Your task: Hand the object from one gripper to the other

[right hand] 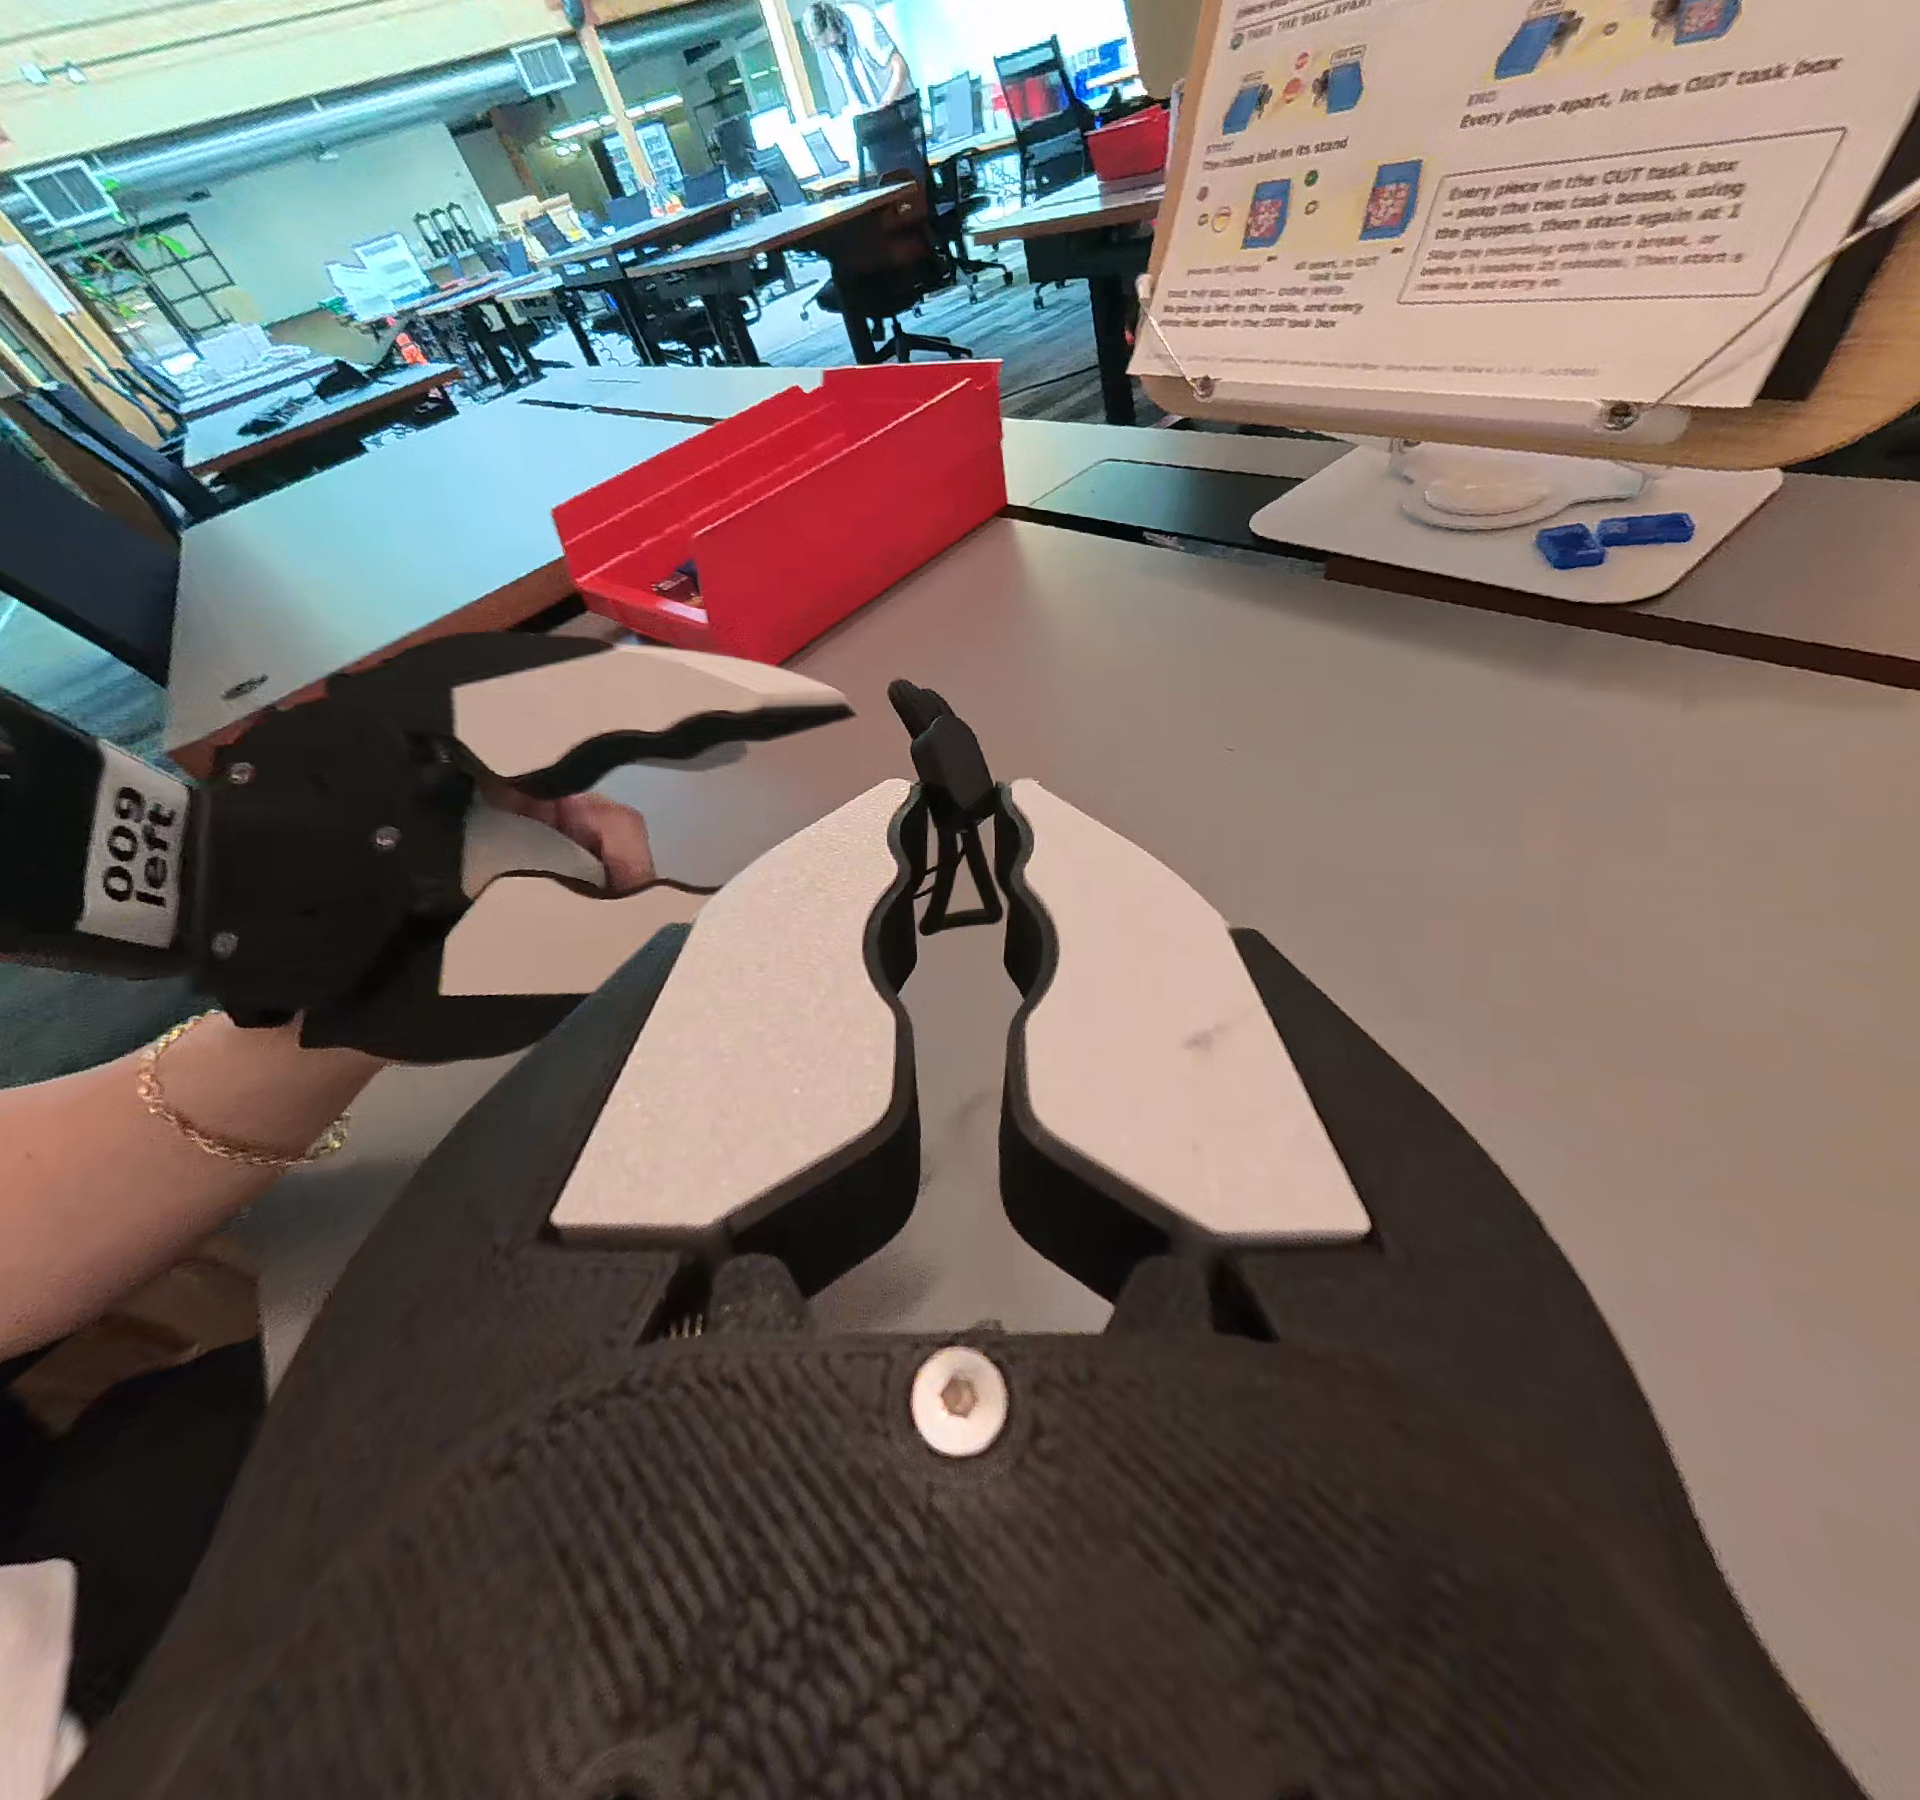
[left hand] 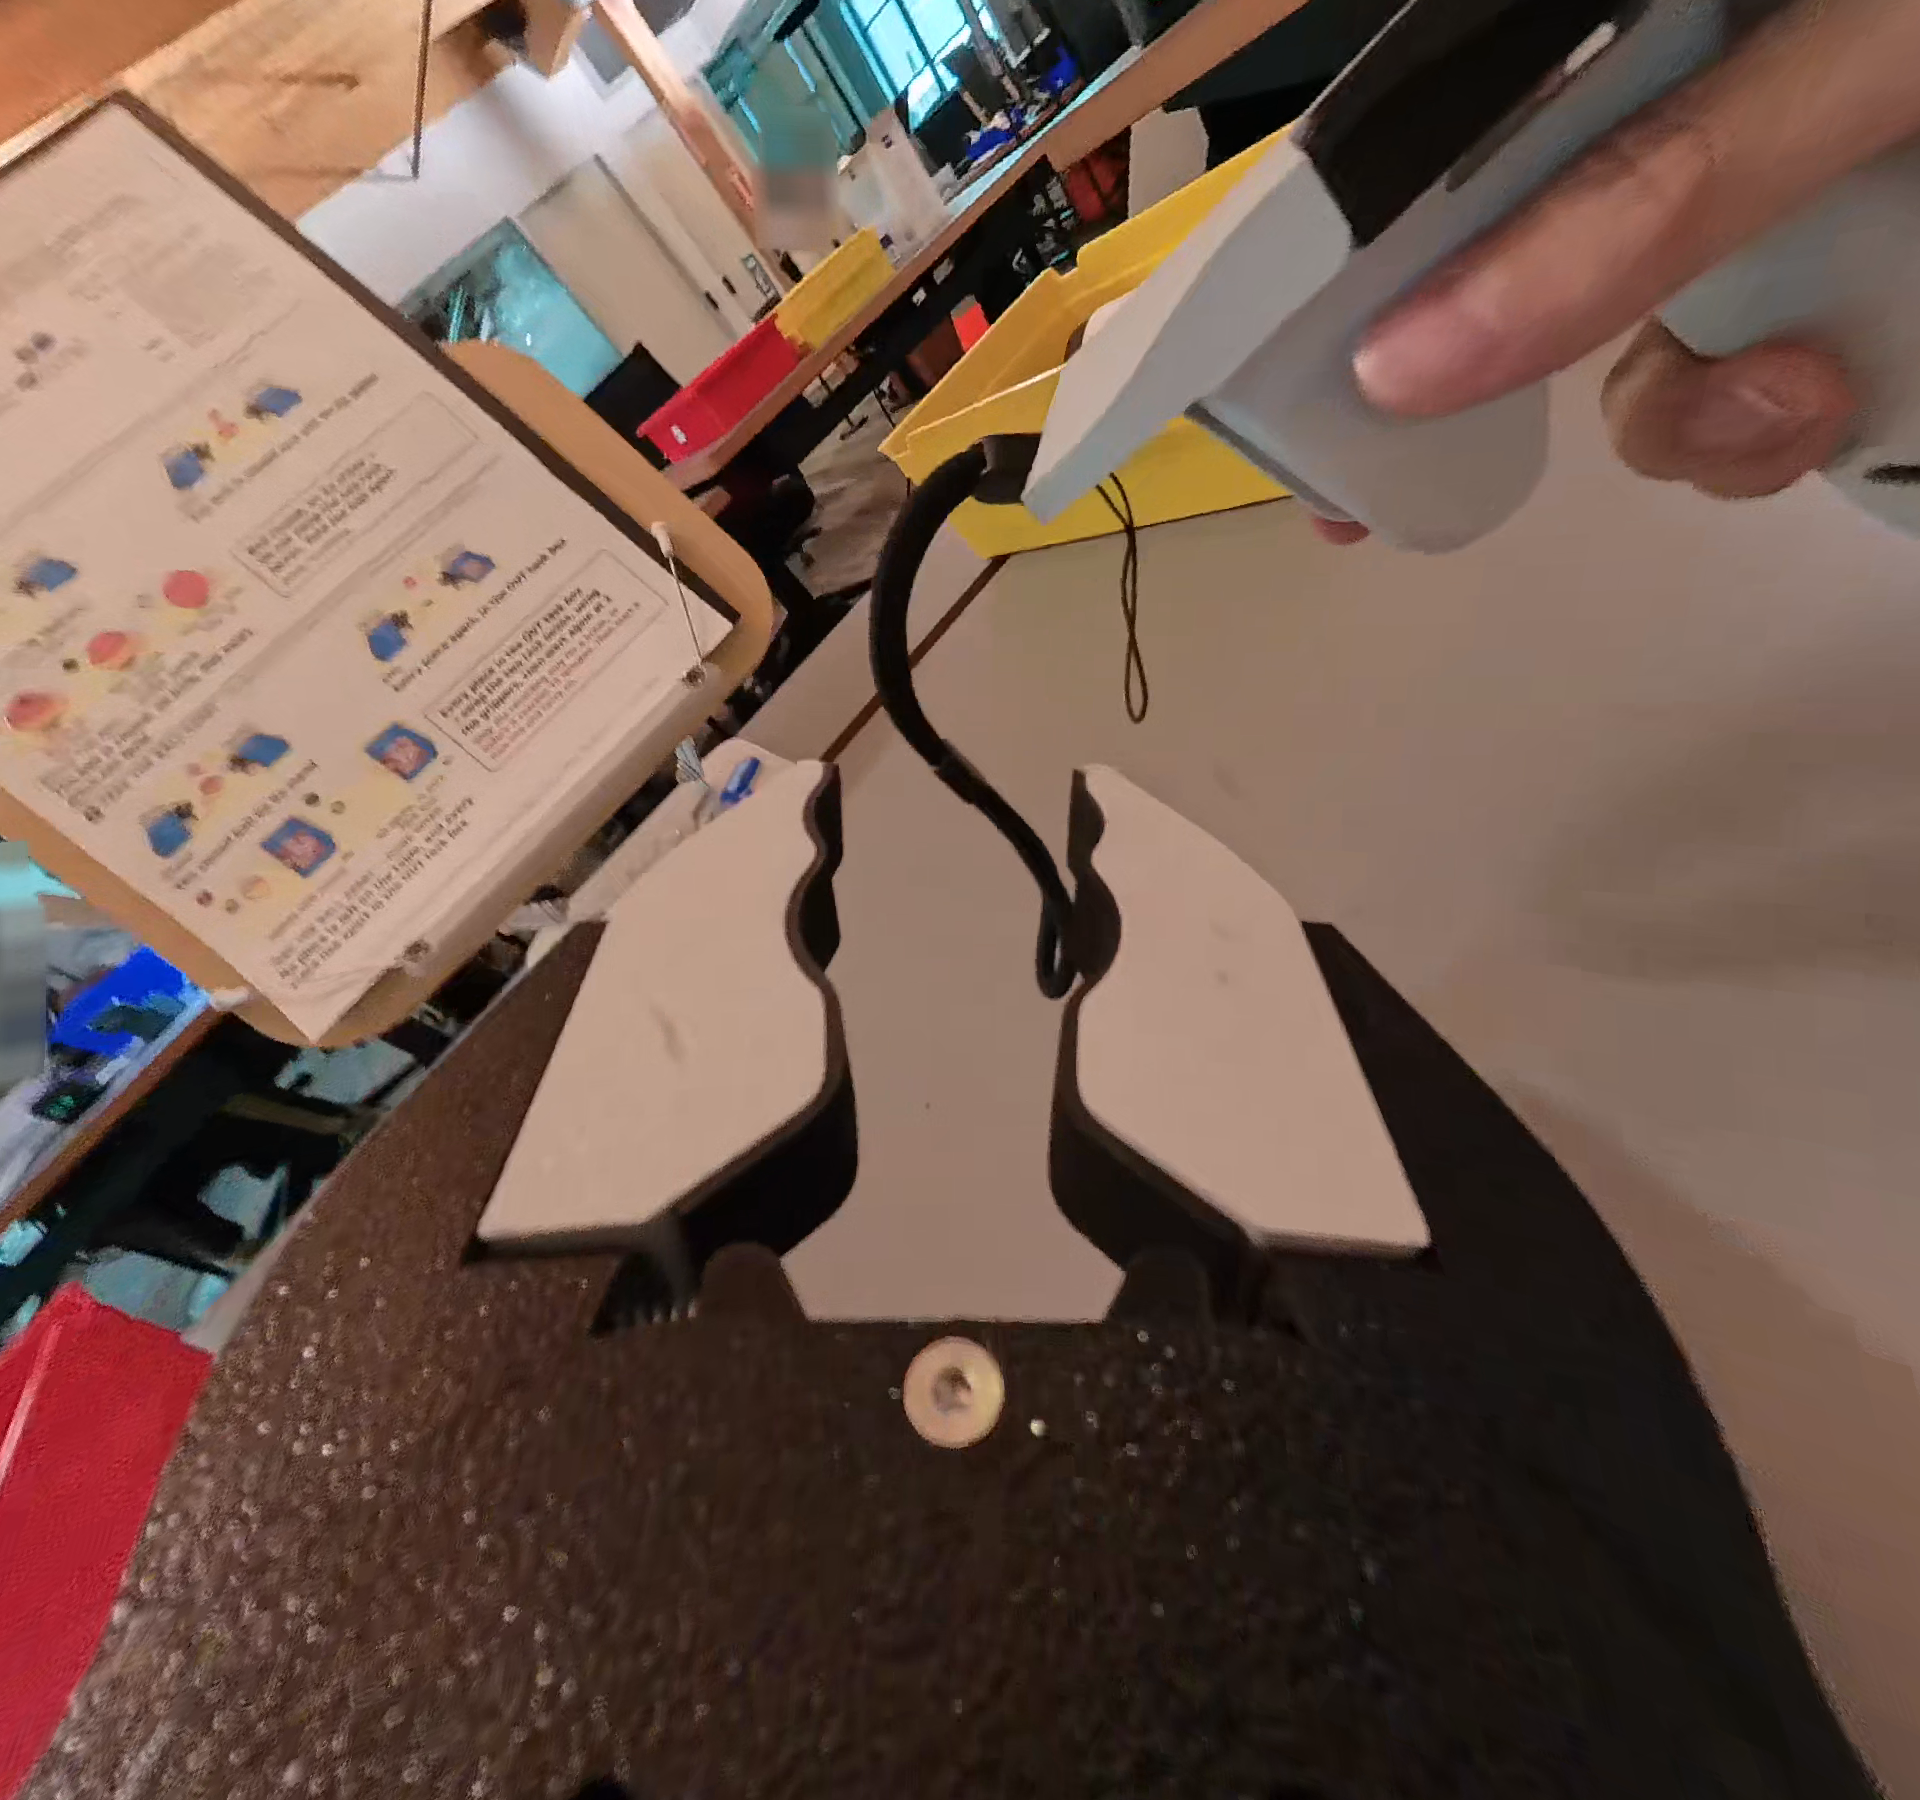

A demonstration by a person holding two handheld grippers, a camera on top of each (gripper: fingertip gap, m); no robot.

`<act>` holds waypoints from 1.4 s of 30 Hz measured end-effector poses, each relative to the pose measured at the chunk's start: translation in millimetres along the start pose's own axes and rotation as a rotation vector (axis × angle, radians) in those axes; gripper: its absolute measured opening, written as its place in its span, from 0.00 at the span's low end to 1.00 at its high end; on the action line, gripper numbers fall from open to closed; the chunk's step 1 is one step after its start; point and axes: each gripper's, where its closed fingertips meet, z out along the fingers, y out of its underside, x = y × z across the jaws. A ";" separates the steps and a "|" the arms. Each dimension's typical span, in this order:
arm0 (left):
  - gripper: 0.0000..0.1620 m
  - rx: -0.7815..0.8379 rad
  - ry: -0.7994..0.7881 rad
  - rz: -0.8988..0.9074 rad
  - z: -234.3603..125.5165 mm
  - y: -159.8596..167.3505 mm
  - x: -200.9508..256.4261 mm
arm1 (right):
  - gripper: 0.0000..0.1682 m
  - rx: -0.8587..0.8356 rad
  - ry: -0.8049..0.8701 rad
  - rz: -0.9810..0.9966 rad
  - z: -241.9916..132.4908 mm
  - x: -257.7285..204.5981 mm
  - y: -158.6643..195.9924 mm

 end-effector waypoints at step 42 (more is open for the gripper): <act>0.09 0.523 0.691 -0.580 -59.4 -49.9 4.8 | 0.01 0.123 -0.330 -0.362 5.8 -58.0 7.1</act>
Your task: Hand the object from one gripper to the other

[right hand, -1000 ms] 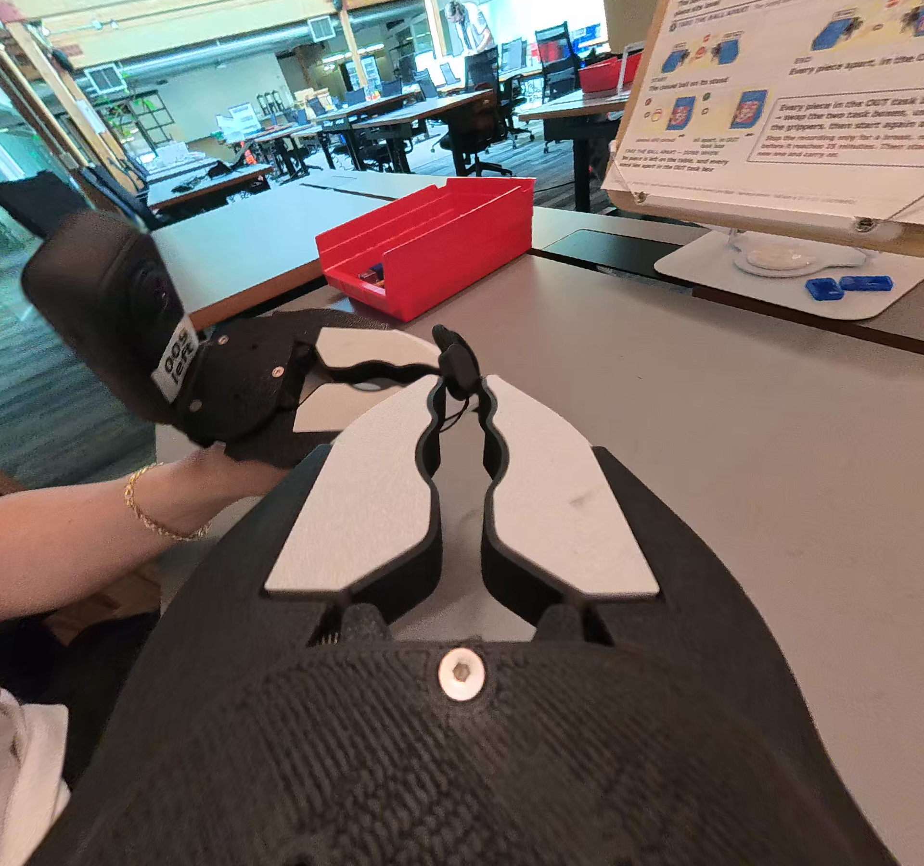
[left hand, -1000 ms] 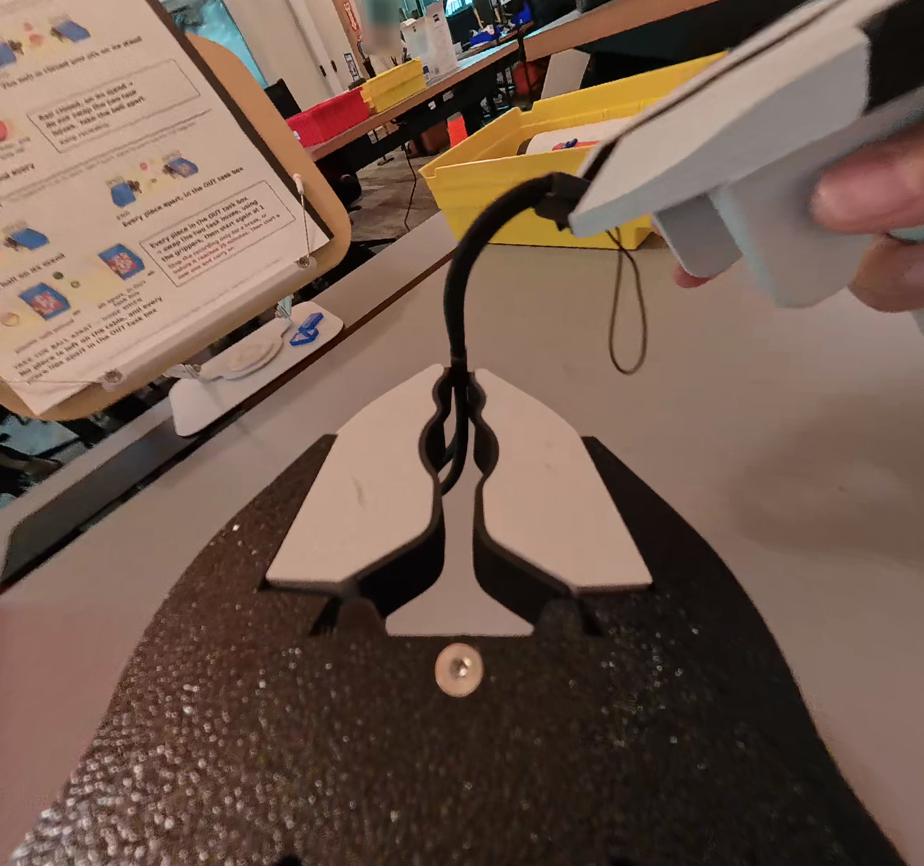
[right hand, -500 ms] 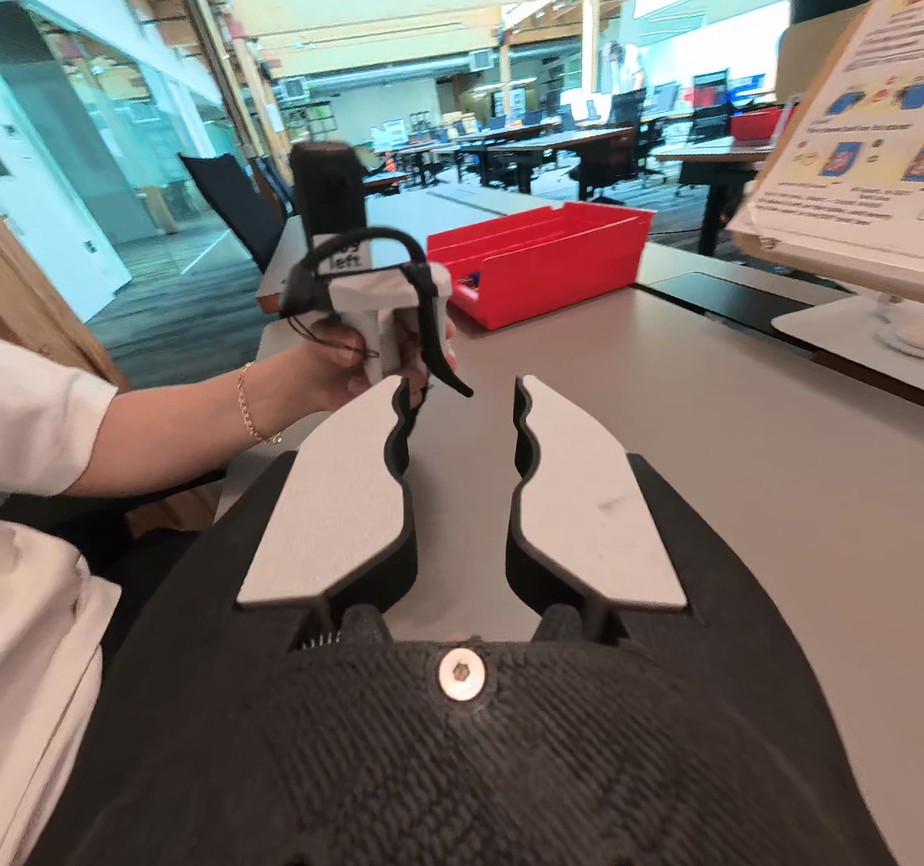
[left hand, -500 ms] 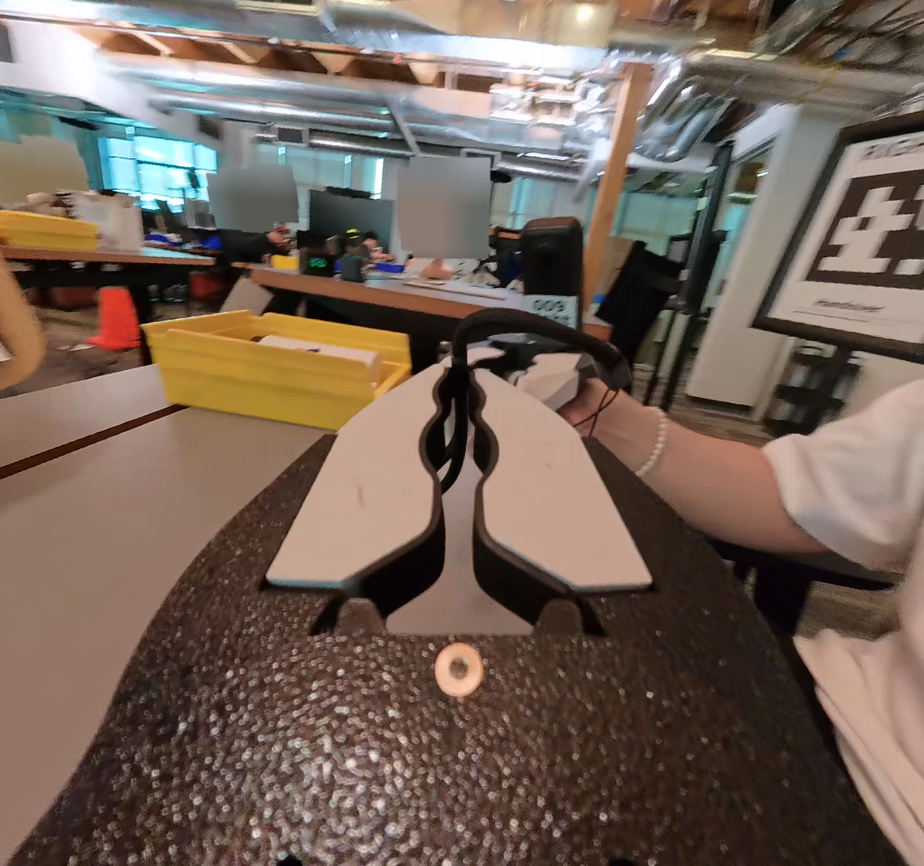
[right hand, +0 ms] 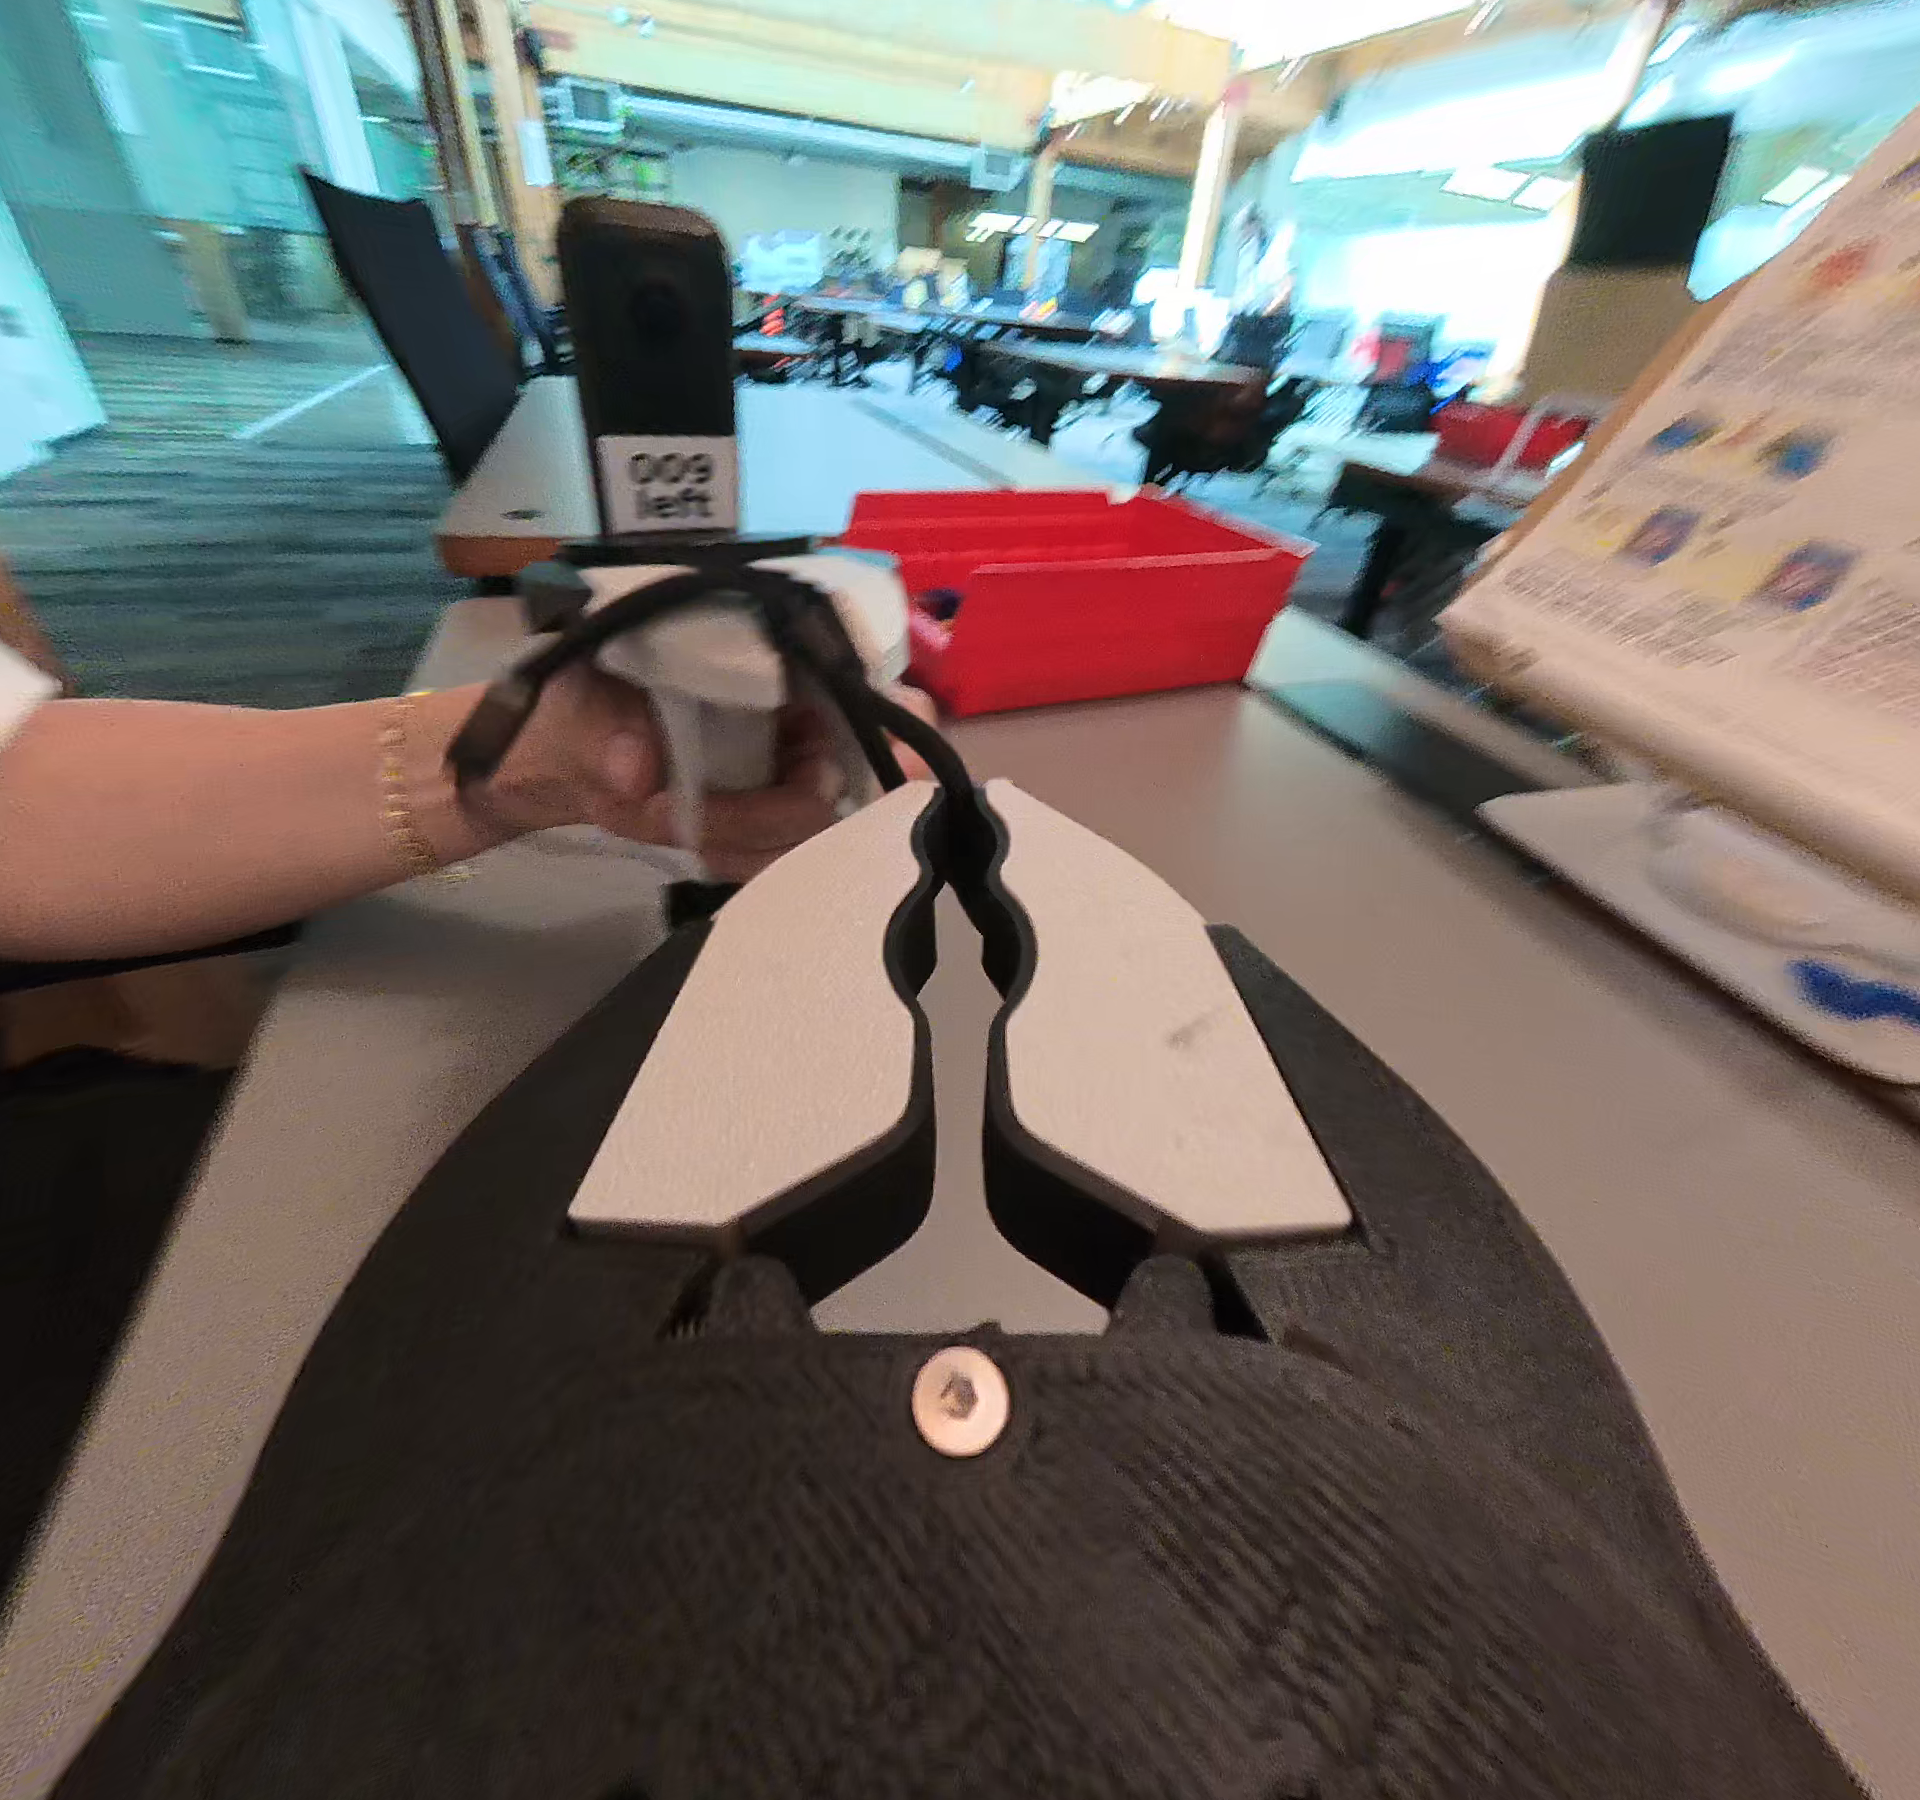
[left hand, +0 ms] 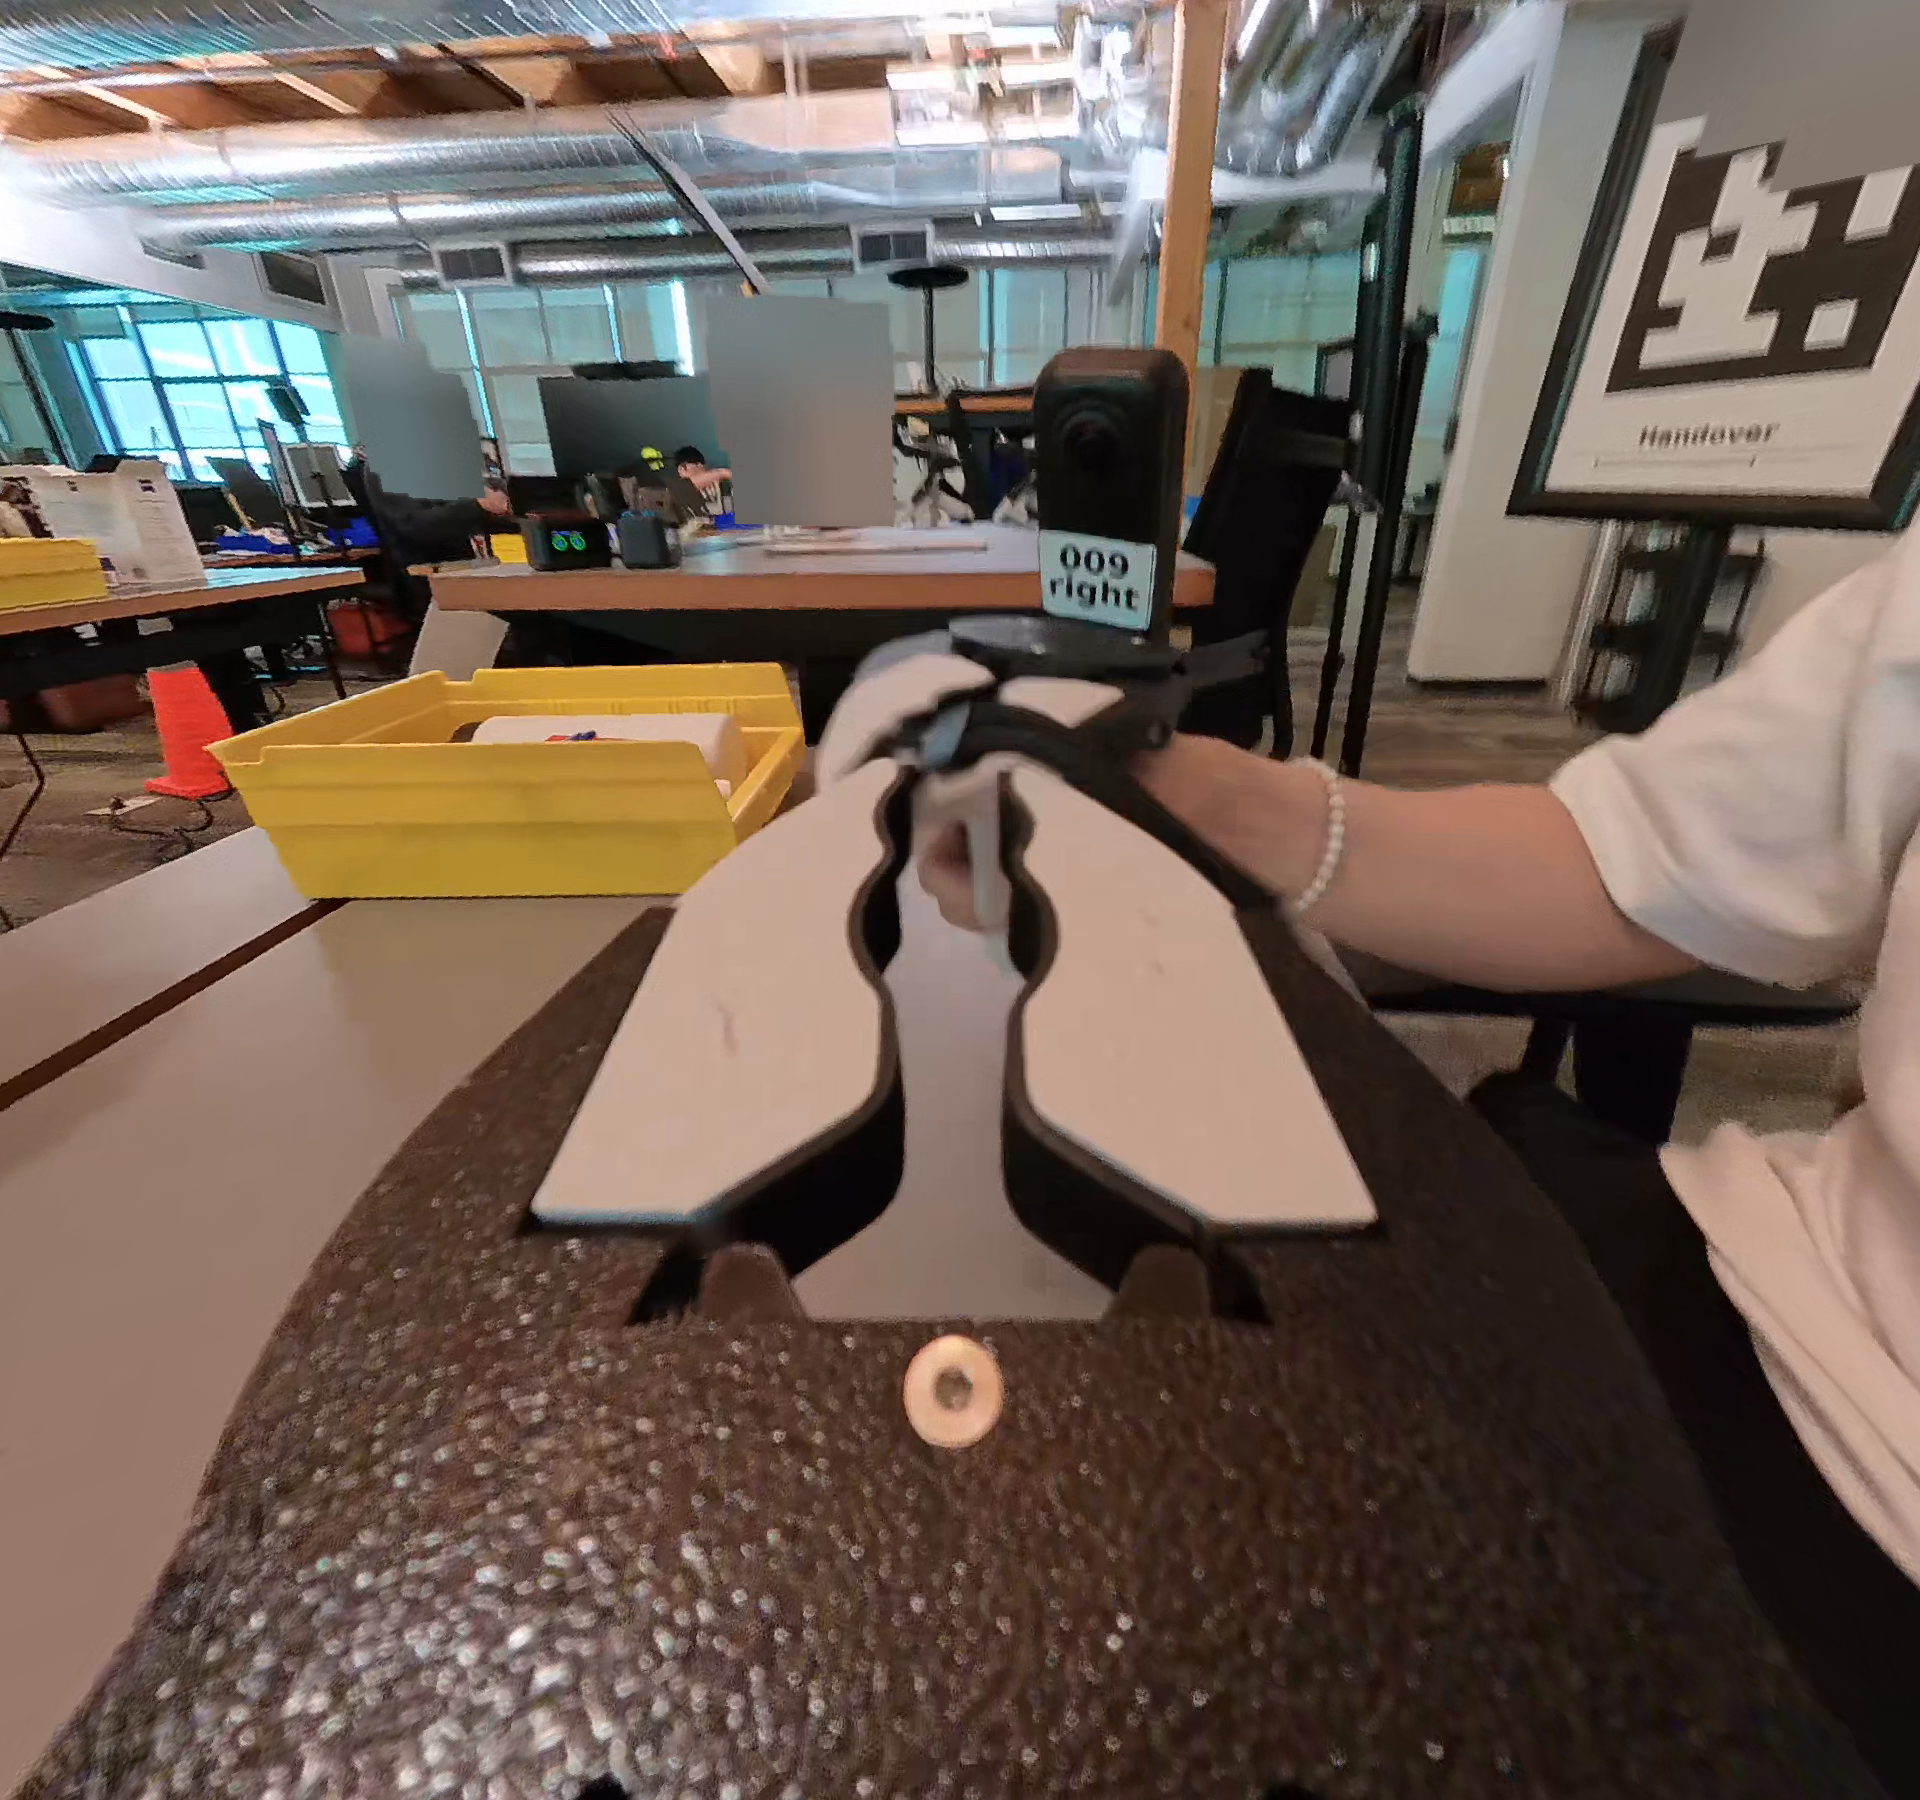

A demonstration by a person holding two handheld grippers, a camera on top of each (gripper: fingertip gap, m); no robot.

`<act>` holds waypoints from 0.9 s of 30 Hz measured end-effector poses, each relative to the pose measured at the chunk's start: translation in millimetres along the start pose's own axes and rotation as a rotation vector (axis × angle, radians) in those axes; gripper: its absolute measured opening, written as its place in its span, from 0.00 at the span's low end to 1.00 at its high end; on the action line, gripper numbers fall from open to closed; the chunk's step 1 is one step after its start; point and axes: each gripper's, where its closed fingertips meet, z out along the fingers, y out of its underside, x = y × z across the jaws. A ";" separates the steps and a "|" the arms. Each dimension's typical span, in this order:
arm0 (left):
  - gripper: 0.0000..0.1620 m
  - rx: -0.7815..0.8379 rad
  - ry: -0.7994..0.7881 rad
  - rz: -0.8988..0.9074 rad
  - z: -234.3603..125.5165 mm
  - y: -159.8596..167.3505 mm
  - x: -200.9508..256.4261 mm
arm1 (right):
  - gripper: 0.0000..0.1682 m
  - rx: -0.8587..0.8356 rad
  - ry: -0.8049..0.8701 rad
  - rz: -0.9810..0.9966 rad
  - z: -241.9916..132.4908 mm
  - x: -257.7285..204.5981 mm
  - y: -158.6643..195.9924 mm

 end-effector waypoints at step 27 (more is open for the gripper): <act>0.01 -0.454 -0.042 0.051 22.2 63.1 7.0 | 0.08 0.044 0.011 -0.320 -25.3 -4.3 -24.2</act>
